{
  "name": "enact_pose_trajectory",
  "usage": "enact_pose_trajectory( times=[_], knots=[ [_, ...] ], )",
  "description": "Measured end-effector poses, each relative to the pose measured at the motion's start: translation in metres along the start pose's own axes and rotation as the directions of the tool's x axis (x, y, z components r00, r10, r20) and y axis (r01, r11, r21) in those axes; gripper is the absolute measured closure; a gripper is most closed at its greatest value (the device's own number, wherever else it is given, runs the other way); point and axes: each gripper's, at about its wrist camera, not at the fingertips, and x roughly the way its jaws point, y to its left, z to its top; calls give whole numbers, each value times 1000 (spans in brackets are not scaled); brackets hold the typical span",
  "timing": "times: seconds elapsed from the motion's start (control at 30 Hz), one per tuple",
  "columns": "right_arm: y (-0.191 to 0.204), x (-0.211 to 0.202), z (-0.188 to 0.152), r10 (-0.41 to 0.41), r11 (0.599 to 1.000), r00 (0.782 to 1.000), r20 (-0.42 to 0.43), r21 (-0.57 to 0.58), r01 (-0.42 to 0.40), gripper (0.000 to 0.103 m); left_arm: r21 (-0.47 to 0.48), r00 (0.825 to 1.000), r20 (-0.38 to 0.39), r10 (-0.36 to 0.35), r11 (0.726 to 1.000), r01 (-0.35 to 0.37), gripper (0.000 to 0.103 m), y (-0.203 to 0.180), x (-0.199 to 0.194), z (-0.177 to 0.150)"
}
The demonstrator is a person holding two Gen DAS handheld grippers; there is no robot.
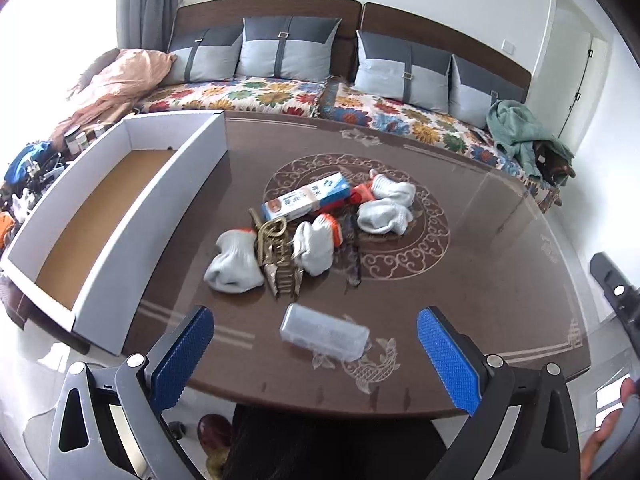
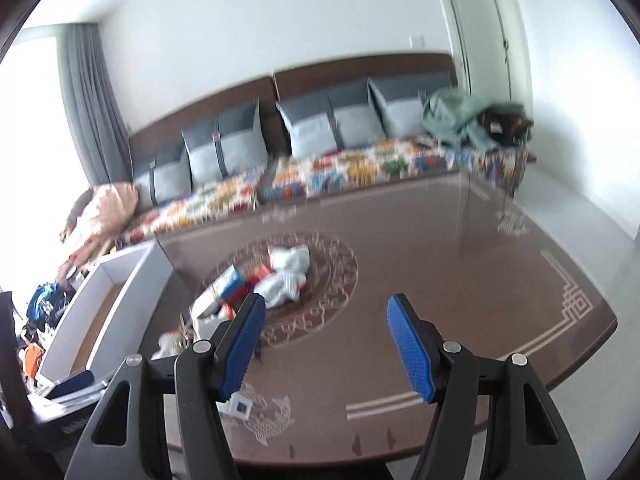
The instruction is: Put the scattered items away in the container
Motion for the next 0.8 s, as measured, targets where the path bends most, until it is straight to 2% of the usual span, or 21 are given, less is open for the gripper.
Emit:
enact_pose_trajectory(
  times=[0.1, 0.17, 0.23, 0.27, 0.37, 0.5, 0.57, 0.67, 0.8],
  knots=[
    [10, 16, -9, 18, 1000, 997, -74, -23, -20, 38, 9, 1000, 17, -20, 1000, 20, 0, 6, -3, -2],
    [12, 15, -17, 6, 999, 998, -66, -33, -8, 38, 14, 999, 26, -32, 999, 32, 0, 12, -4, -3],
    [11, 9, -20, 18, 999, 998, -60, -36, -20, 38, 36, 999, 53, 5, 999, -7, 0, 5, -11, -12],
    [9, 9, -20, 42, 999, 997, -67, -29, -44, 38, 42, 999, 43, 31, 999, -33, 0, -1, -11, -13],
    [7, 6, -20, 84, 996, 989, -120, 2, -84, 38, 61, 997, 39, 73, 995, -76, 0, -14, -11, -19],
    [22, -9, -19, 8, 996, 998, -60, -85, -14, 38, 72, 993, 62, 102, 992, -106, 0, -17, -19, -20],
    [30, -24, -18, -33, 991, 999, 17, -129, 35, 38, 73, 991, 77, 112, 990, -117, 0, -18, -23, -20],
    [28, -36, -15, -16, 991, 997, 70, -132, 25, 38, 71, 989, 85, 125, 989, -131, 0, -18, -29, -20],
    [29, -32, -18, -3, 990, 999, 32, -143, 8, 38, 66, 986, 85, 143, 987, -148, 0, -16, -34, -21]
  ],
)
